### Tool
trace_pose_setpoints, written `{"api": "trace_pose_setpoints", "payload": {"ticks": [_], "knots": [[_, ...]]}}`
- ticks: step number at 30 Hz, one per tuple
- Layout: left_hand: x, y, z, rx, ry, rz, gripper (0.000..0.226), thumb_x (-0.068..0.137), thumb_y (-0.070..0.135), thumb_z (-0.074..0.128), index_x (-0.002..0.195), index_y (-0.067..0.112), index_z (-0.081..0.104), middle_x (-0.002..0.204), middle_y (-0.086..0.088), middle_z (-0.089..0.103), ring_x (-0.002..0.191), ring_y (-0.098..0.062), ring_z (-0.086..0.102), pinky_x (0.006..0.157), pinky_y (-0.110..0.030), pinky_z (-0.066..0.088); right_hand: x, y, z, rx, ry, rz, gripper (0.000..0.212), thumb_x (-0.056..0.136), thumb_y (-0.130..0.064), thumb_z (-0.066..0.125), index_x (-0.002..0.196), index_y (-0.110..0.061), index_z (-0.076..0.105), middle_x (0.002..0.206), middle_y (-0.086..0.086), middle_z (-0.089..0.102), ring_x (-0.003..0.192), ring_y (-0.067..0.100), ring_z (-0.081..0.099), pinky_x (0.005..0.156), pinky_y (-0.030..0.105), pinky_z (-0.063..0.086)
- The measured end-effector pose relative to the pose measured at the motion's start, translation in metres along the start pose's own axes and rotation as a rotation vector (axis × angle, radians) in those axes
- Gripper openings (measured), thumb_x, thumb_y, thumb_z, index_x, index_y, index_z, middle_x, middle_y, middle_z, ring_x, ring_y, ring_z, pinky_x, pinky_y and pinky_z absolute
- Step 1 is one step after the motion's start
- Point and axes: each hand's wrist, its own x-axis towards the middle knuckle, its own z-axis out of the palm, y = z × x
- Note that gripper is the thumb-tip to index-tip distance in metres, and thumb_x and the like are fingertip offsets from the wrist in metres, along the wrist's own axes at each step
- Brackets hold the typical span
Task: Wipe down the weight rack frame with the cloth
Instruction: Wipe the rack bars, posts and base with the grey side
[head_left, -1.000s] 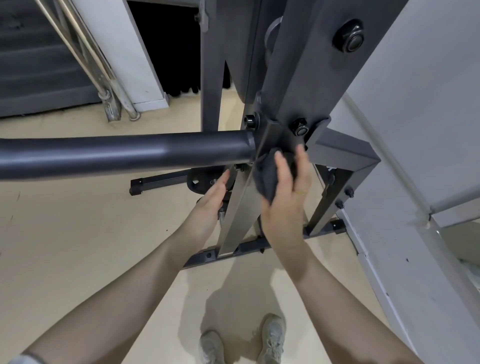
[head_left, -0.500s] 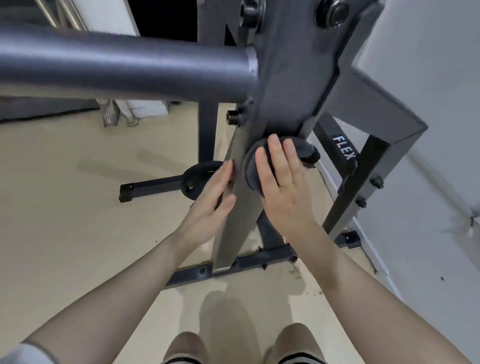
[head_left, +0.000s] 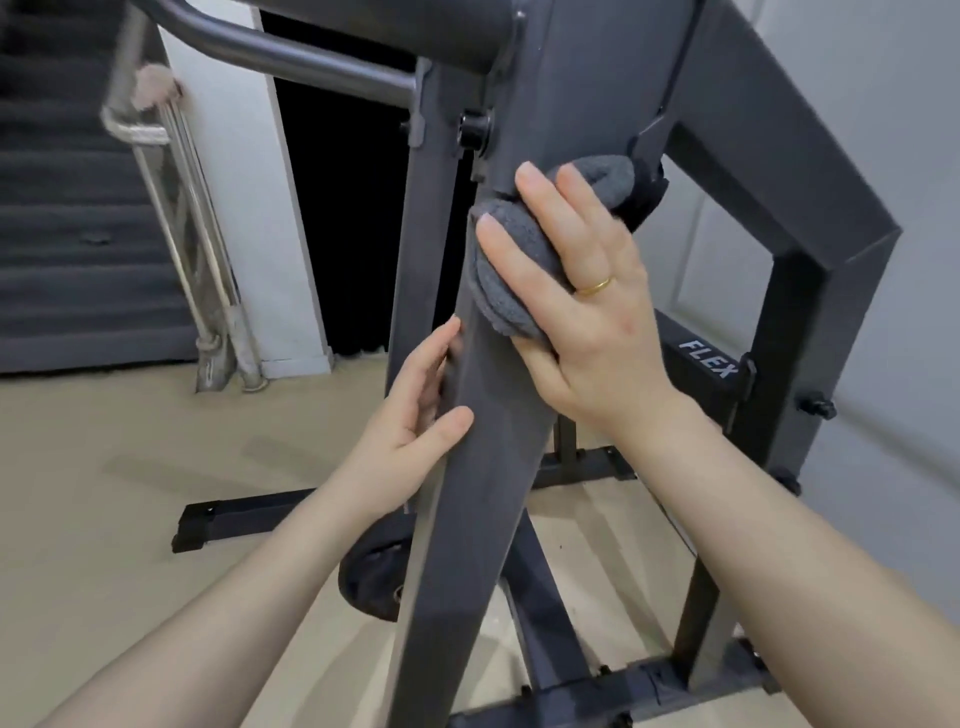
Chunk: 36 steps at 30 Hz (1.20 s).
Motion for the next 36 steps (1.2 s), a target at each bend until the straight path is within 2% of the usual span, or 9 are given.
{"api": "trace_pose_setpoints", "payload": {"ticks": [4,8,11,13,17,24,28,33,36], "knots": [[-0.003,0.004,0.002,-0.042,0.061,-0.016,0.053,0.085,0.025,0.053,0.133,0.038,0.035,0.143,0.016,0.041,0.137,-0.008,0.035,0.113,-0.035,0.031,-0.052,-0.018,0.004,0.015,-0.192,-0.057,0.045,0.089,-0.008,0.053,0.134,-0.009,0.046,0.144,0.017,0.036,0.135,0.035,0.03,0.105,0.04,0.031],[-0.003,0.007,0.0,-0.053,0.047,-0.077,0.054,0.088,0.014,0.053,0.131,0.041,0.036,0.136,0.029,0.044,0.132,-0.001,0.039,0.112,-0.034,0.034,0.0,0.003,-0.006,0.035,-0.06,-0.017,0.036,0.091,0.0,0.053,0.127,-0.001,0.057,0.139,0.033,0.033,0.133,0.043,0.029,0.113,0.041,0.023],[-0.006,0.003,-0.005,-0.053,-0.006,-0.072,0.057,0.088,0.017,0.054,0.138,0.038,0.033,0.146,0.022,0.036,0.139,-0.006,0.031,0.115,-0.039,0.027,-0.004,-0.006,0.005,-0.037,-0.005,0.048,0.044,0.091,-0.021,0.056,0.13,0.0,0.053,0.143,0.03,0.028,0.136,0.04,0.022,0.113,0.042,0.02],[-0.012,-0.001,-0.009,-0.03,-0.009,-0.071,0.056,0.088,0.02,0.052,0.14,0.034,0.035,0.151,0.009,0.034,0.14,-0.01,0.028,0.116,-0.042,0.024,-0.046,-0.031,0.016,-0.083,-0.108,0.057,0.051,0.093,-0.03,0.052,0.136,-0.004,0.043,0.144,0.02,0.026,0.14,0.035,0.017,0.107,0.045,0.028],[-0.032,-0.012,-0.014,-0.021,0.194,-0.164,0.054,0.093,-0.002,0.043,0.125,0.041,0.047,0.133,0.017,0.051,0.125,-0.001,0.047,0.107,-0.027,0.035,-0.091,-0.045,0.014,-0.12,-0.273,-0.137,0.049,0.093,-0.005,0.051,0.138,-0.009,0.034,0.144,0.012,0.031,0.137,0.031,0.026,0.106,0.042,0.031],[-0.052,-0.034,-0.004,0.006,0.062,-0.257,0.066,0.091,0.008,0.058,0.123,0.064,0.042,0.13,0.013,0.053,0.118,0.0,0.053,0.105,-0.03,0.04,-0.034,-0.029,0.011,-0.12,-0.086,-0.086,0.02,0.091,-0.001,0.06,0.111,-0.001,0.062,0.136,0.019,0.041,0.127,0.038,0.041,0.102,0.044,0.037],[-0.045,-0.032,-0.009,0.008,0.065,-0.253,0.058,0.086,0.003,0.064,0.134,0.032,0.049,0.123,0.007,0.062,0.113,-0.004,0.058,0.101,-0.029,0.046,-0.057,-0.05,0.017,-0.156,-0.253,-0.295,0.015,0.089,-0.004,0.063,0.102,-0.005,0.071,0.127,0.015,0.06,0.124,0.031,0.049,0.101,0.038,0.039],[-0.041,-0.038,-0.017,-0.004,0.06,-0.373,0.06,0.079,0.012,0.073,0.127,0.037,0.046,0.126,-0.012,0.051,0.112,-0.024,0.055,0.102,-0.027,0.042,-0.004,-0.042,0.012,-0.267,-0.271,-0.368,0.02,0.093,-0.017,0.056,0.083,-0.007,0.07,0.105,0.009,0.069,0.117,0.028,0.059,0.097,0.037,0.041],[-0.037,-0.036,-0.022,0.016,0.012,-0.397,0.056,0.078,0.014,0.074,0.122,0.035,0.047,0.123,0.0,0.055,0.104,-0.01,0.061,0.102,-0.031,0.045,0.031,-0.032,0.016,-0.376,-0.181,-0.275,0.025,0.091,-0.018,0.053,0.074,-0.007,0.068,0.094,0.006,0.069,0.109,0.029,0.061,0.096,0.037,0.038]]}}
